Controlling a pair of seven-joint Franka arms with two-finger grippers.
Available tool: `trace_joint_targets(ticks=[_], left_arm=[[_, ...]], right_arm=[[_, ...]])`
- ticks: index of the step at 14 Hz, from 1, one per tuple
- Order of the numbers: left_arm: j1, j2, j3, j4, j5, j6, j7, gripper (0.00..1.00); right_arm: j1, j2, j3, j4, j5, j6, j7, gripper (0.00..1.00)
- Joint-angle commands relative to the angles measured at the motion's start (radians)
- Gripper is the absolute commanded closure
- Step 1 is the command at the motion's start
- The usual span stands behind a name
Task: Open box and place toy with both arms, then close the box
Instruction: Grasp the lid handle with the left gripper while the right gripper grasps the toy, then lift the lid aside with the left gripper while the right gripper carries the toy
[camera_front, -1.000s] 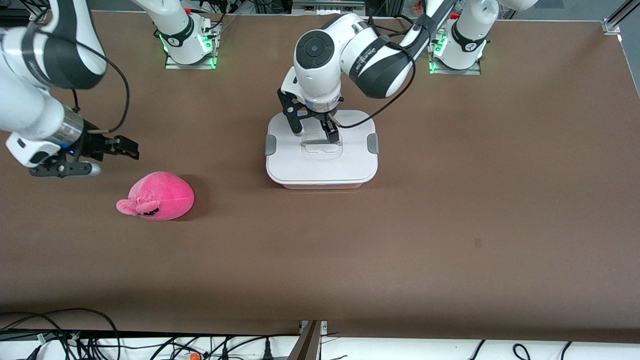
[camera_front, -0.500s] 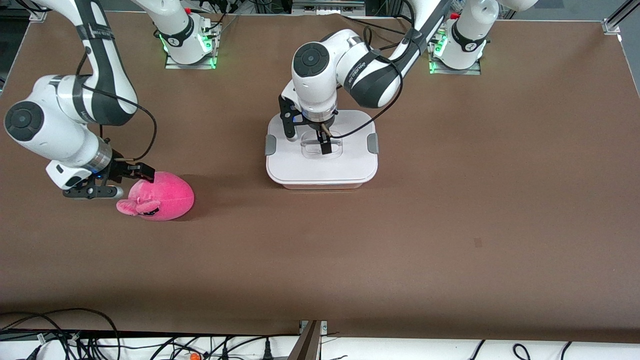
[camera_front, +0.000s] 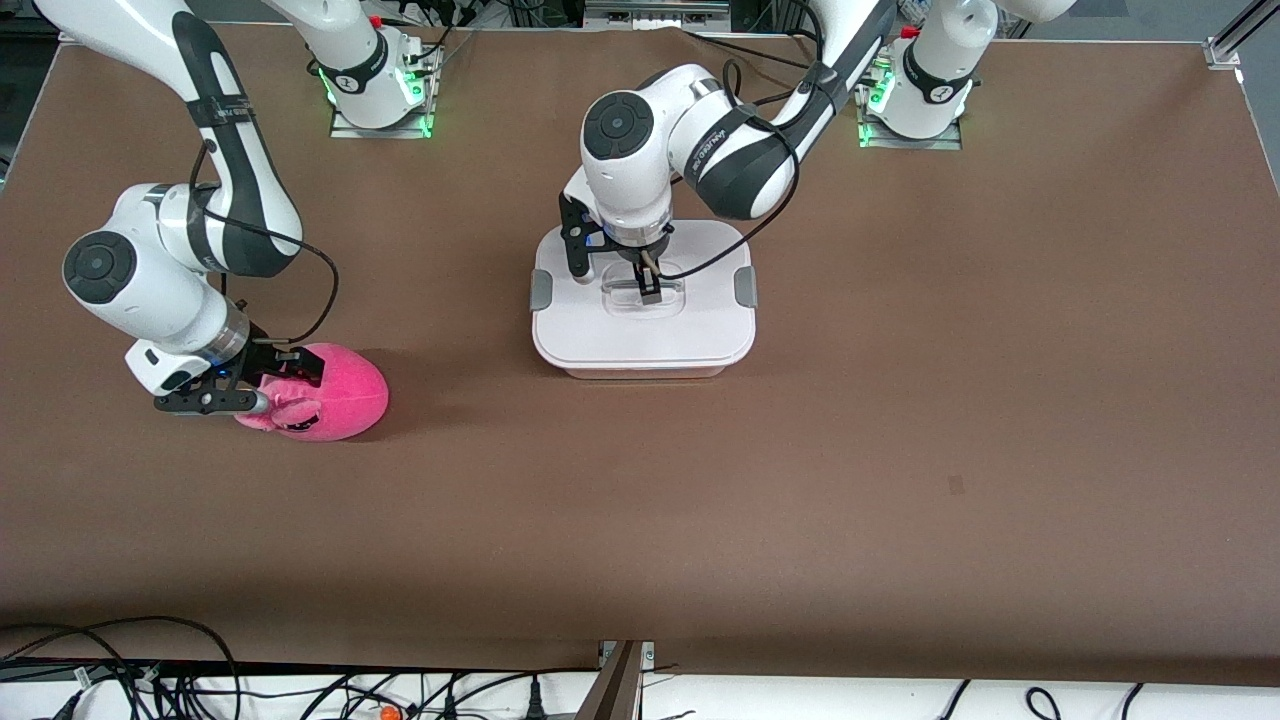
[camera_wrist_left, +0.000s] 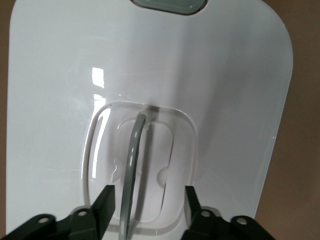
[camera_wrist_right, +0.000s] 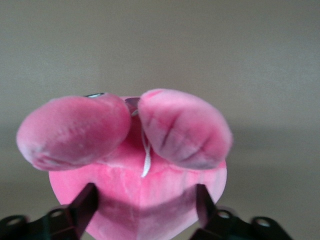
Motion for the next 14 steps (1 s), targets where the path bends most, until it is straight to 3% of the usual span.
trace_joint_targets(ticks=[1,2,3,8,12,14], left_arm=[[-0.012,-0.018,0.007,-0.004,0.021,-0.018,-0.001,1.0],[-0.012,-0.018,0.007,0.001,0.021,-0.018,-0.001,1.0],[-0.012,-0.019,0.007,0.004,0.022,-0.018,0.002,1.0],[-0.012,-0.048,0.007,0.056,0.015,-0.107,0.0,1.0],[0.034,-0.117,0.013,0.097,0.01,-0.274,0.007,1.0],[0.104,-0.172,0.019,0.099,0.012,-0.358,0.022,1.0]], right_arm=[[-0.007,-0.01,0.005,-0.017,0.016,0.017,-0.005,0.69],[-0.007,-0.01,0.005,-0.016,0.016,0.014,-0.008,0.89],[-0.007,-0.01,0.003,-0.013,0.016,0.009,-0.014,1.0],[-0.004,-0.042,0.012,0.036,0.013,-0.075,-0.073,1.0],[0.005,-0.062,0.043,0.166,0.009,-0.282,-0.07,1.0],[0.012,-0.06,0.064,0.239,0.005,-0.37,-0.073,1.0]])
